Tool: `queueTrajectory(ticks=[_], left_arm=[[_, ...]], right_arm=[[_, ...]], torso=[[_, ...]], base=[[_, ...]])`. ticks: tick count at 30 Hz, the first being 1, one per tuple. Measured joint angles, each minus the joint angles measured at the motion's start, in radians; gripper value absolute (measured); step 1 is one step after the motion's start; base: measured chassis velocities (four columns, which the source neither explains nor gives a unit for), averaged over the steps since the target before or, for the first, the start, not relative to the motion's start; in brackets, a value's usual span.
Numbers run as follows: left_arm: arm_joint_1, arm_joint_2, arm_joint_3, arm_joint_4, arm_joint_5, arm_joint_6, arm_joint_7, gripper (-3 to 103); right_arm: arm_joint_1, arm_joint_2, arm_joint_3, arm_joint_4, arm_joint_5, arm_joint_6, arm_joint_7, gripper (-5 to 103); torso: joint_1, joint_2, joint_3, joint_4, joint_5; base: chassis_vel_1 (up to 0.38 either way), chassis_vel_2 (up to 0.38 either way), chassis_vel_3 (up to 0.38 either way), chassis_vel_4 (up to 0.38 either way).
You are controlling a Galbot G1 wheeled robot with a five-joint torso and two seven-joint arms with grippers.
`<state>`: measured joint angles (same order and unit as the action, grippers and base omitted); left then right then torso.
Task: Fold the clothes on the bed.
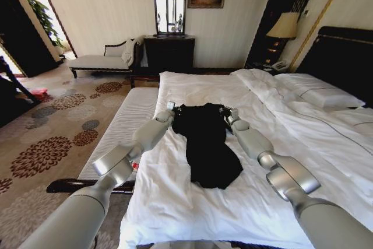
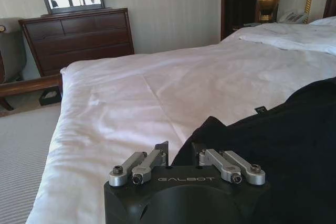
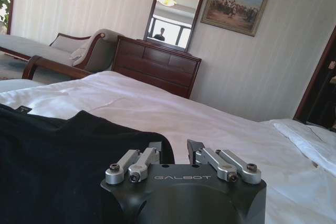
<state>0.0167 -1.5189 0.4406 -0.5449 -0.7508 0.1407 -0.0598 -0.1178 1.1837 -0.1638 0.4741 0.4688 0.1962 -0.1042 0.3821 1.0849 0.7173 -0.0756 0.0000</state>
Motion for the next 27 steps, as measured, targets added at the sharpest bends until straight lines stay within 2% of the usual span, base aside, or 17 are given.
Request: queueTrajectory(ticks=[1,3,4,6,7,9,11,13,14,15,16,18,19,20,21,24,27], left_arm=[[0.0,0.002,0.0,-0.002,0.001,0.001,-0.003,31],[0.0,0.004,0.0,-0.007,0.001,0.003,-0.005,31],[-0.004,0.012,0.001,-0.019,-0.001,0.011,-0.013,42],[-0.012,0.019,0.005,-0.022,-0.002,0.015,-0.017,47],[-0.012,0.019,0.005,-0.022,-0.002,0.015,-0.017,47],[-0.02,0.021,0.003,-0.008,0.008,0.015,-0.029,58],[-0.023,0.021,0.001,-0.004,0.01,0.014,-0.033,58],[-0.036,0.021,-0.004,0.011,0.024,0.006,-0.042,74],[-0.038,0.021,-0.008,0.011,0.027,0.005,-0.047,74],[-0.039,0.022,-0.011,0.01,0.027,0.005,-0.05,80],[-0.039,0.022,-0.011,0.01,0.027,0.005,-0.05,80],[-0.043,0.032,-0.019,-0.016,0.02,0.007,-0.068,90],[-0.043,0.038,-0.016,-0.03,0.012,0.01,-0.073,96],[-0.043,0.038,-0.016,-0.03,0.012,0.01,-0.073,96],[-0.044,0.048,-0.01,-0.051,0.0,0.014,-0.08,96],[-0.035,0.084,0.005,-0.138,-0.035,0.031,-0.11,100],[-0.026,0.108,0.02,-0.183,-0.051,0.04,-0.123,100]], right_arm=[[0.0,-0.005,0.001,-0.001,0.003,-0.002,-0.004,33],[0.0,-0.01,0.001,0.002,0.006,-0.004,-0.007,33],[-0.002,-0.03,0.0,0.022,0.016,-0.015,-0.016,37],[-0.003,-0.041,-0.005,0.032,0.021,-0.022,-0.019,48],[-0.003,-0.041,-0.005,0.032,0.021,-0.022,-0.019,48],[0.004,-0.047,-0.015,0.035,0.024,-0.035,-0.02,60],[0.009,-0.051,-0.021,0.036,0.024,-0.041,-0.021,60],[0.031,-0.048,-0.04,0.009,0.009,-0.045,-0.026,71],[0.038,-0.042,-0.04,0.0,0.01,-0.045,-0.026,71],[0.041,-0.04,-0.04,0.001,0.021,-0.047,-0.026,81],[0.041,-0.04,-0.04,0.001,0.021,-0.047,-0.026,81],[0.043,-0.058,-0.042,0.049,0.142,-0.098,-0.023,91],[0.044,-0.064,-0.045,0.059,0.176,-0.116,-0.025,91],[0.044,-0.064,-0.045,0.059,0.176,-0.116,-0.025,91],[0.045,-0.072,-0.05,0.068,0.229,-0.144,-0.033,96],[0.053,-0.092,-0.051,0.101,0.431,-0.227,-0.058,100],[0.061,-0.094,-0.05,0.091,0.41,-0.239,-0.054,100]], torso=[[0.0,0.0,0.0,0.0001,0.0001],[0.0,0.0,0.0,0.0004,0.0001],[0.0,0.0,0.0,0.0005,0.0],[0.0,0.0,0.0,0.0002,-0.0001],[0.0,0.0,0.0,0.0002,-0.0001],[0.0,0.0,0.0,0.0003,0.0001],[0.0,0.0,0.0,0.0004,0.0001],[0.0,0.0,0.0,0.0002,0.0],[0.0,0.0,0.0,0.0002,0.0001],[0.0,0.0,0.0,0.0003,0.0],[0.0,0.0,0.0,0.0003,0.0],[0.0,0.0,0.0,0.0009,0.0],[0.0,0.0,0.0,0.0009,0.0],[0.0,0.0,0.0,0.0009,0.0],[0.0,0.0,0.0,0.0007,-0.0001],[0.0,0.0,0.0,-0.0001,0.0],[0.0,0.0,0.0,0.0002,0.0]], base=[[0.0,0.0,0.0,0.0],[0.0,0.0,0.0,0.0],[0.0,0.0,0.0,0.0],[0.0,0.0,0.0,0.0],[0.0,0.0,0.0,0.0],[0.0,0.0,0.0,0.0],[0.0,0.0,0.0,0.0],[0.0,0.0,0.0,0.0],[0.0,0.0,0.0,0.0],[0.0,0.0,0.0,0.0],[0.0,0.0,0.0,0.0],[0.0,0.0,0.0,0.0],[0.0,0.0,0.0,0.0],[0.0,0.0,0.0,0.0],[0.0,0.0,0.0,0.0],[0.0,0.0,0.0,0.0],[0.0,0.0,0.0,0.0]])
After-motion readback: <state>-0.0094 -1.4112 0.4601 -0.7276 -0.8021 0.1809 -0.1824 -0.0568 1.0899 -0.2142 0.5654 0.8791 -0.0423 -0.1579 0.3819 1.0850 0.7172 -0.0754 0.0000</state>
